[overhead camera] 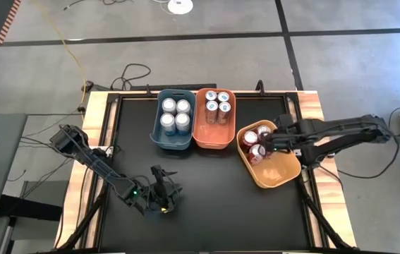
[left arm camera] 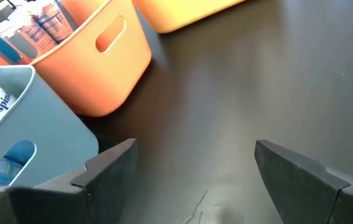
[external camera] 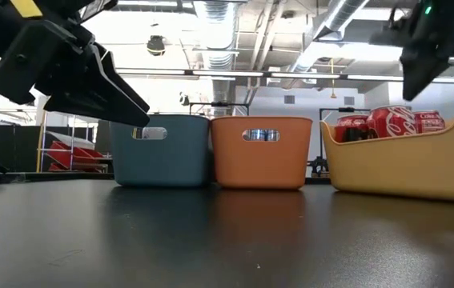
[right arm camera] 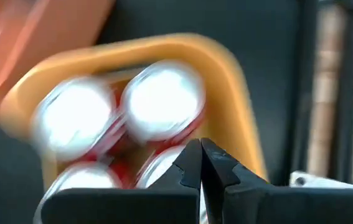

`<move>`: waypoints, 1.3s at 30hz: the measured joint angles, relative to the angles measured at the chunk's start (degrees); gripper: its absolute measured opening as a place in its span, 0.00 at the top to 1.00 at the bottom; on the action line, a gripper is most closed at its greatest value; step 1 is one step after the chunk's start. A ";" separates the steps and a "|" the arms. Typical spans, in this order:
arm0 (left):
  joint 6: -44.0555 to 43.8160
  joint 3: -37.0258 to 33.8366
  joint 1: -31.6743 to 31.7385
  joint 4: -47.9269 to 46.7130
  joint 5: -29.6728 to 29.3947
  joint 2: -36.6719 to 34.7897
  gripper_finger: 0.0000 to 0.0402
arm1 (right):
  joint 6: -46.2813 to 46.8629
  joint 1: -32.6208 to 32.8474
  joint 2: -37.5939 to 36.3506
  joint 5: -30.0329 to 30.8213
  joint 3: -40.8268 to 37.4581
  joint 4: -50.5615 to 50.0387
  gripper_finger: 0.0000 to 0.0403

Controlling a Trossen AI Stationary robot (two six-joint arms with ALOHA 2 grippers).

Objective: Sort soda cans
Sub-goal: Move the yellow bin to the top right of the table

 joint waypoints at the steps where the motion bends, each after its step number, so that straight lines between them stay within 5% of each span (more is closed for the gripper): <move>1: -0.03 0.00 0.00 -0.07 0.00 0.00 0.21 | -2.44 1.46 -0.22 -1.91 1.03 0.50 0.95; 8: -0.34 0.00 -0.24 -0.16 -0.02 0.00 0.21 | -3.78 16.35 -0.45 -13.96 5.44 0.75 0.99; 21: -1.09 0.00 -0.24 0.01 -0.06 0.00 0.21 | 16.70 45.39 4.28 -26.06 5.40 -1.23 1.00; 31: 0.69 0.00 0.13 3.75 -0.04 0.00 0.21 | 14.94 49.90 14.88 -30.25 2.87 4.77 1.00; 39: 1.57 0.00 0.77 3.88 -0.01 0.00 0.21 | 7.34 45.77 20.70 -22.50 2.08 4.43 1.00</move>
